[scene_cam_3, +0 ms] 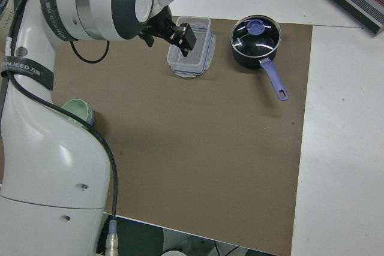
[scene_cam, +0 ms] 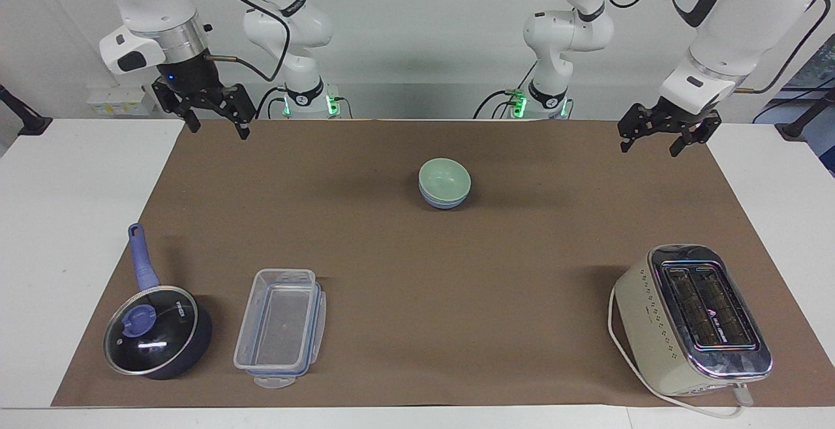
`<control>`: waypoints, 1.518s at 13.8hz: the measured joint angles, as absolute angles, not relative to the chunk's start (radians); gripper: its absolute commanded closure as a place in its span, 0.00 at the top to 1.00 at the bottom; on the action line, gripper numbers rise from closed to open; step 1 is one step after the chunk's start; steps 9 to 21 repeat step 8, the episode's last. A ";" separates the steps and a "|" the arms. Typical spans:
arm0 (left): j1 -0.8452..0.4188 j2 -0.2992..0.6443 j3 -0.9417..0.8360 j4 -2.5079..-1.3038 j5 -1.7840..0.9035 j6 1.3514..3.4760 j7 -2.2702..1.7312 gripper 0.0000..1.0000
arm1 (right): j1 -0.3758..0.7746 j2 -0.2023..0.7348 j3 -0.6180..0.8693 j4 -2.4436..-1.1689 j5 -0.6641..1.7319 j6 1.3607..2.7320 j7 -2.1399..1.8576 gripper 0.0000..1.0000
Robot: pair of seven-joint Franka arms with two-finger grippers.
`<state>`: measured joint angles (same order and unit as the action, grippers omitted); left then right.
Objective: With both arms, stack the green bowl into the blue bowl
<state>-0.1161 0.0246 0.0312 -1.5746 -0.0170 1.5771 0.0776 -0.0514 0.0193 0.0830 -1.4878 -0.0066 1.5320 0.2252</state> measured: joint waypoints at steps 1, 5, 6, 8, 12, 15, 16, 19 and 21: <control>-0.116 0.025 0.031 -1.576 -0.017 1.577 0.078 1.00 | -0.050 0.019 0.083 -1.488 -0.007 1.524 0.225 1.00; -0.116 0.024 0.030 -1.577 -0.017 1.577 0.078 1.00 | -0.044 0.010 0.087 -1.495 -0.007 1.503 0.219 1.00; -0.116 0.024 0.030 -1.577 -0.017 1.577 0.078 1.00 | -0.044 0.007 0.089 -1.496 -0.007 1.500 0.216 1.00; -0.116 0.024 0.030 -1.577 -0.017 1.577 0.077 1.00 | -0.044 0.005 0.090 -1.498 -0.007 1.498 0.194 1.00; -0.116 0.024 0.030 -1.577 -0.017 1.577 0.077 1.00 | -0.044 0.005 0.090 -1.498 -0.007 1.498 0.194 1.00; -0.116 0.024 0.030 -1.577 -0.017 1.577 0.077 1.00 | -0.044 0.005 0.090 -1.498 -0.007 1.498 0.194 1.00; -0.116 0.024 0.030 -1.577 -0.017 1.577 0.077 1.00 | -0.044 0.005 0.090 -1.498 -0.007 1.498 0.194 1.00; -0.116 0.024 0.030 -1.577 -0.017 1.577 0.077 1.00 | -0.044 0.005 0.090 -1.498 -0.007 1.498 0.194 1.00; -0.116 0.024 0.030 -1.577 -0.017 1.577 0.077 1.00 | -0.044 0.005 0.090 -1.498 -0.007 1.498 0.194 1.00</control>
